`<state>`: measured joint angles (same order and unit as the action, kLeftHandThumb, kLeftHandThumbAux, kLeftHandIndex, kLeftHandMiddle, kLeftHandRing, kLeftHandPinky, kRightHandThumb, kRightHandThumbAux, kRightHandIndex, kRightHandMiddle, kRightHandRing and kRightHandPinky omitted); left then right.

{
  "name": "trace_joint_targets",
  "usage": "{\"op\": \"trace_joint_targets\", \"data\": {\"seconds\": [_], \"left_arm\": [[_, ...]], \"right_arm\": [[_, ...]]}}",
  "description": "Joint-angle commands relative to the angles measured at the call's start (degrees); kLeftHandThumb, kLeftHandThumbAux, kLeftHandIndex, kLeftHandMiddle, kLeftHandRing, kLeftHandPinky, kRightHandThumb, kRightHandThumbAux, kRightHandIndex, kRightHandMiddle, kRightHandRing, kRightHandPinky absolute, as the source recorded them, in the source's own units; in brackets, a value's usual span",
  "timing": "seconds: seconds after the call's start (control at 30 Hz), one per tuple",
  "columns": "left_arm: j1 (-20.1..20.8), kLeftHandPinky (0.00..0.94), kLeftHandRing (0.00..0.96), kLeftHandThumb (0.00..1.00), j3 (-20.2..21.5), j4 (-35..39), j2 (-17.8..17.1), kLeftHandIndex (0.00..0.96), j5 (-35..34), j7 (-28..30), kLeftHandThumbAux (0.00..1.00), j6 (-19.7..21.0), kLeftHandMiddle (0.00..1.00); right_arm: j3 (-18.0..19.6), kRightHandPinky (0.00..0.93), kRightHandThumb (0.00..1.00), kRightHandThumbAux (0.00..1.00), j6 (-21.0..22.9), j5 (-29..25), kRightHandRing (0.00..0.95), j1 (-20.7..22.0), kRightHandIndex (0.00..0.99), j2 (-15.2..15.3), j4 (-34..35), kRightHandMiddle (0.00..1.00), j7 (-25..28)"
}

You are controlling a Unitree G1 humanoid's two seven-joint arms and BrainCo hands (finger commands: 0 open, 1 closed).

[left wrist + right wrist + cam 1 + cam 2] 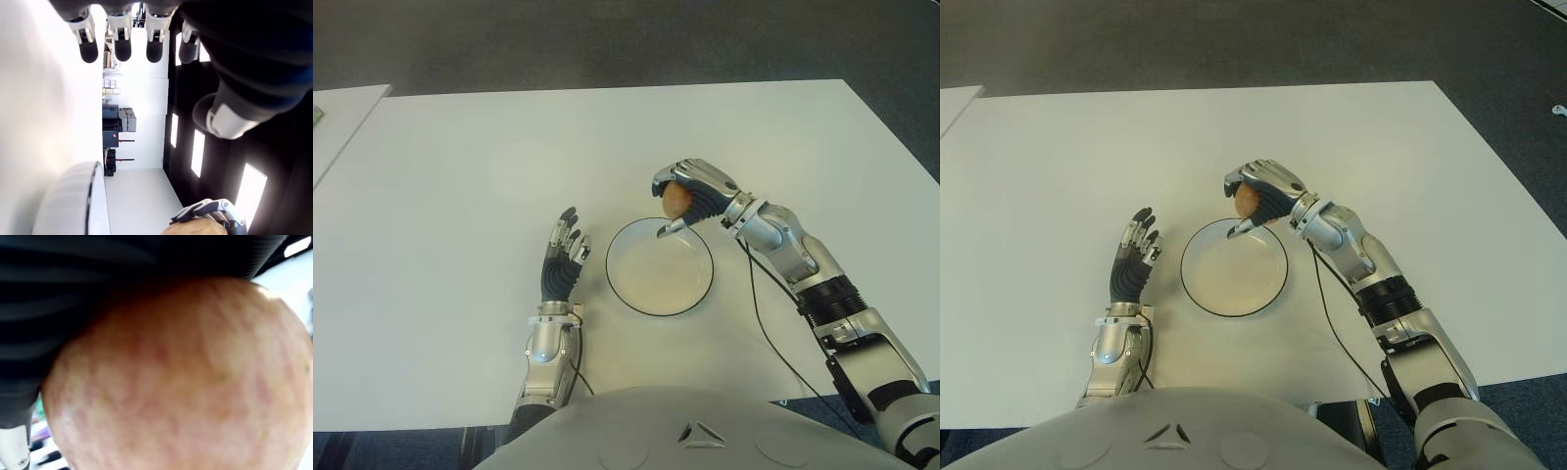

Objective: Put the apples into the plate.

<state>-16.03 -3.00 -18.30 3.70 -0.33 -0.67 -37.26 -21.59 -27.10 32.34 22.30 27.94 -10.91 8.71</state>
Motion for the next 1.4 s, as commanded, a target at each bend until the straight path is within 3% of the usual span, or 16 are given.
{"op": "trace_joint_targets", "data": {"seconds": [0.03,0.2,0.6,0.8,0.93,1.4], "left_arm": [[-1.2,0.0,0.0,0.0,0.5,-6.8,1.4,0.107,-0.6,-0.3,0.649,0.6,0.061],[-0.3,0.0,0.0,0.0,0.7,-8.2,0.7,0.09,1.0,-0.9,0.649,1.3,0.045],[-0.7,0.0,0.0,0.0,-0.5,-6.8,0.5,0.026,4.8,-3.3,0.599,2.5,0.017],[-0.5,0.0,0.0,0.0,-0.6,-7.9,0.7,0.009,4.3,-3.4,0.593,2.3,0.011],[-0.1,0.0,0.0,0.0,-0.6,-8.7,0.7,0.001,4.4,-3.7,0.583,2.1,0.002],[1.0,0.0,0.0,0.0,-0.8,-10.4,0.3,0.0,3.9,-3.0,0.573,1.3,0.0]], "right_arm": [[-2.1,0.727,0.703,0.72,-1.2,2.7,0.8,-1.7,0.44,-0.9,0.8,0.814,-0.2],[-4.3,0.709,0.702,0.722,-1.5,5.0,0.8,-1.9,0.44,-2.7,0.4,0.814,-0.7],[-7.5,0.768,0.701,0.722,-4.2,11.2,0.801,-3.4,0.44,-2.4,0.9,0.819,-2.5],[-7.7,0.774,0.703,0.721,-5.8,11.1,0.803,-5.2,0.44,-2.3,1.2,0.825,-3.4],[-7.7,0.827,0.703,0.72,-6.7,11.9,0.827,-6.3,0.439,-1.9,1.5,0.85,-4.4],[-7.5,0.782,0.703,0.72,-9.2,13.8,0.84,-7.8,0.439,0.0,2.0,0.855,-6.1]]}}
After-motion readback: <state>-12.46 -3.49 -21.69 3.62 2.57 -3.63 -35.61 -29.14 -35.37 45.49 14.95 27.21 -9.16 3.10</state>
